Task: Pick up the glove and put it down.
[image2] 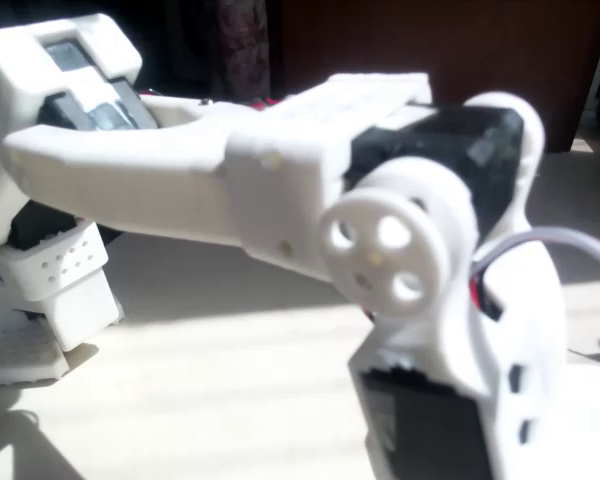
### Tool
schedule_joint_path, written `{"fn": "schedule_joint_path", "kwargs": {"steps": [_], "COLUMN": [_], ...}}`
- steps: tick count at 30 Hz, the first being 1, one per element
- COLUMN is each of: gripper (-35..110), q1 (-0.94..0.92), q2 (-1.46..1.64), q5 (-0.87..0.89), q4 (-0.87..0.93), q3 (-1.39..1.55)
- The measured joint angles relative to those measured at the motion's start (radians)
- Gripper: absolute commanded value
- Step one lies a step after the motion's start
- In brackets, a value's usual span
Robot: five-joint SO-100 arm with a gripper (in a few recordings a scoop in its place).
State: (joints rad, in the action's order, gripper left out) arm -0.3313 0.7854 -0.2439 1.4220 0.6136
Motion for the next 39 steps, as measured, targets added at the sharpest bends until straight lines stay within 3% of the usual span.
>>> {"fn": "schedule_joint_path", "kwargs": {"steps": [23,33,39], "gripper": [2,29,31], "q1": [-0.005,-0.005,-0.005], "q2": [-0.049,-0.051,-0.051], "q5": [-0.002,-0.002,-0.002], "q4": [0.0,0.006,0.026], "q3": [-0.003,-0.002,-0.002]}}
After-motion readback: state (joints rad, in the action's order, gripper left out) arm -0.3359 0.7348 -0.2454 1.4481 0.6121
